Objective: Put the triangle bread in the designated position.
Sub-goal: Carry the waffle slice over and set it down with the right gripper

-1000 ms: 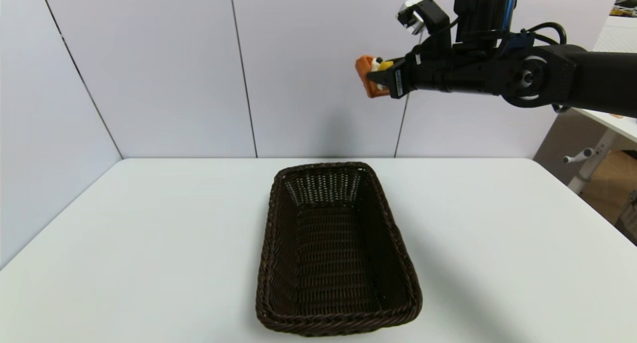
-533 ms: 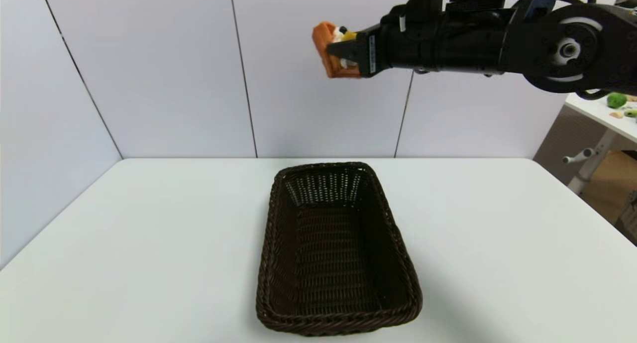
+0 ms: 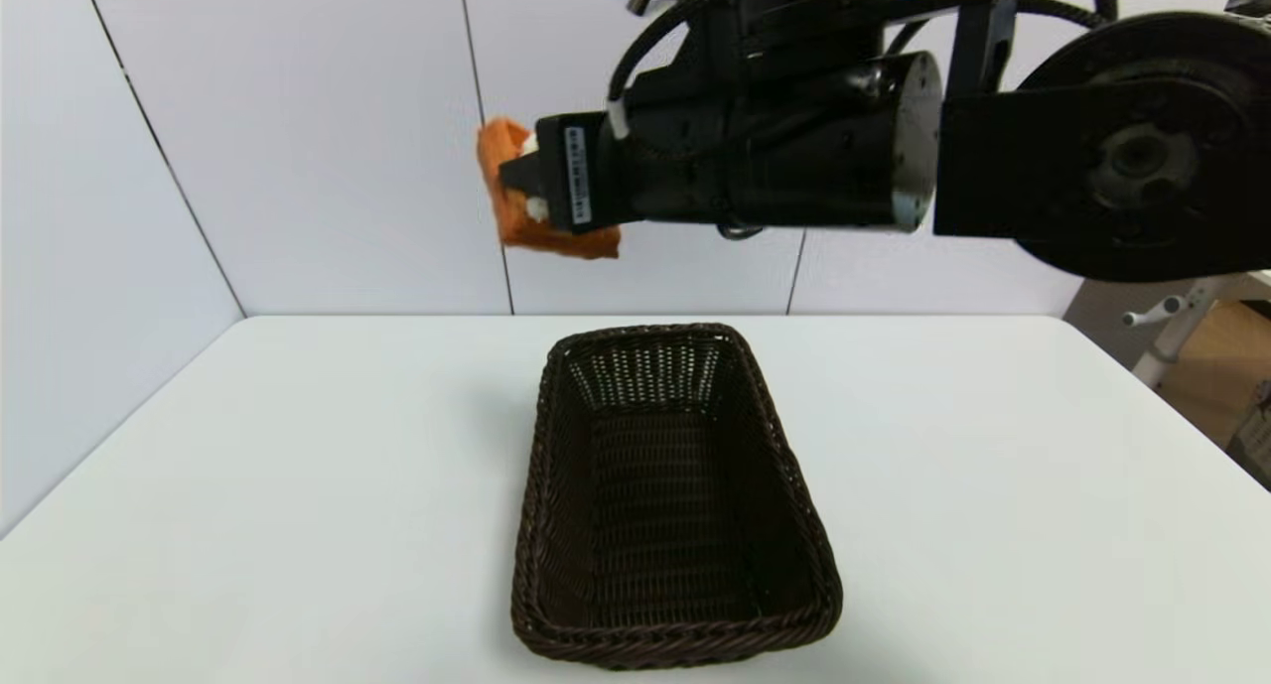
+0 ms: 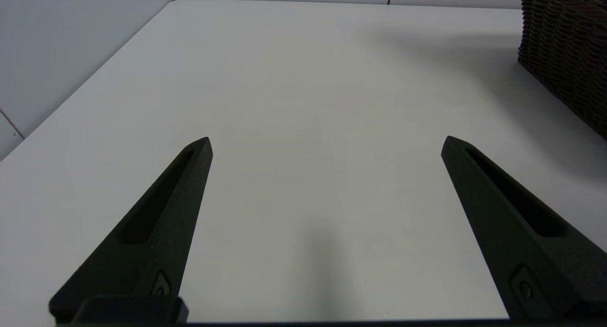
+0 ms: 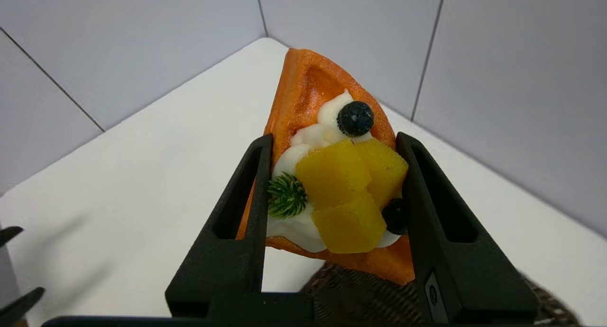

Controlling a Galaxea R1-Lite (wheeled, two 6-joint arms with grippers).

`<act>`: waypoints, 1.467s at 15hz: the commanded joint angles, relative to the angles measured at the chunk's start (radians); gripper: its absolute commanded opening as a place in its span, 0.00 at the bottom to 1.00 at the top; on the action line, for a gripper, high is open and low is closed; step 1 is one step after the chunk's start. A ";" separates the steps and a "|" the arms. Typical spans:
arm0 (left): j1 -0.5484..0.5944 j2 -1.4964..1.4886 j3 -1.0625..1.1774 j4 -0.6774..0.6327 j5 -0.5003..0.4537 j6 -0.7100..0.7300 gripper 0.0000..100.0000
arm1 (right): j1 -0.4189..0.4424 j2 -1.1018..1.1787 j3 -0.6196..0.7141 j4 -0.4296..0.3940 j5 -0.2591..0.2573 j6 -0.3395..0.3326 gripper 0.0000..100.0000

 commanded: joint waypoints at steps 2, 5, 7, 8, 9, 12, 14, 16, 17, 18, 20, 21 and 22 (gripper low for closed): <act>0.000 0.000 0.000 0.001 0.000 0.000 1.00 | 0.170 0.135 0.017 -0.012 -0.302 0.120 0.00; 0.000 0.000 0.000 0.001 0.000 0.000 1.00 | 0.216 0.220 0.011 -0.037 -0.380 0.203 0.00; 0.000 0.000 0.000 -0.002 0.000 0.000 1.00 | 0.227 0.264 0.013 -0.072 -0.380 0.233 0.00; 0.000 0.000 0.000 -0.002 0.000 0.000 1.00 | 0.230 0.281 0.013 -0.077 -0.380 0.236 0.00; 0.000 0.000 0.000 -0.002 0.000 0.000 1.00 | 0.233 0.309 0.005 -0.088 -0.379 0.236 0.00; 0.000 0.000 0.000 0.001 0.000 0.000 1.00 | 0.245 0.379 -0.033 -0.134 -0.382 0.232 0.00; 0.000 0.000 0.000 0.001 0.000 0.000 1.00 | 0.251 0.411 -0.049 -0.164 -0.383 0.226 0.00; 0.000 0.000 0.000 -0.002 0.000 0.000 1.00 | 0.256 0.430 -0.049 -0.195 -0.385 0.222 0.00; 0.000 0.000 0.000 0.001 0.000 0.000 1.00 | 0.256 0.434 -0.049 -0.198 -0.399 0.222 0.00; 0.000 0.000 0.000 -0.002 0.000 0.000 1.00 | 0.257 0.444 -0.049 -0.198 -0.414 0.222 0.00; 0.000 0.000 0.000 0.001 0.000 0.000 1.00 | 0.257 0.447 -0.049 -0.198 -0.429 0.222 0.00; 0.000 0.000 0.000 -0.002 0.000 0.000 1.00 | 0.257 0.447 -0.049 -0.198 -0.429 0.222 0.00; 0.000 0.000 0.000 -0.002 0.000 0.000 1.00 | 0.256 0.447 -0.049 -0.198 -0.429 0.222 0.00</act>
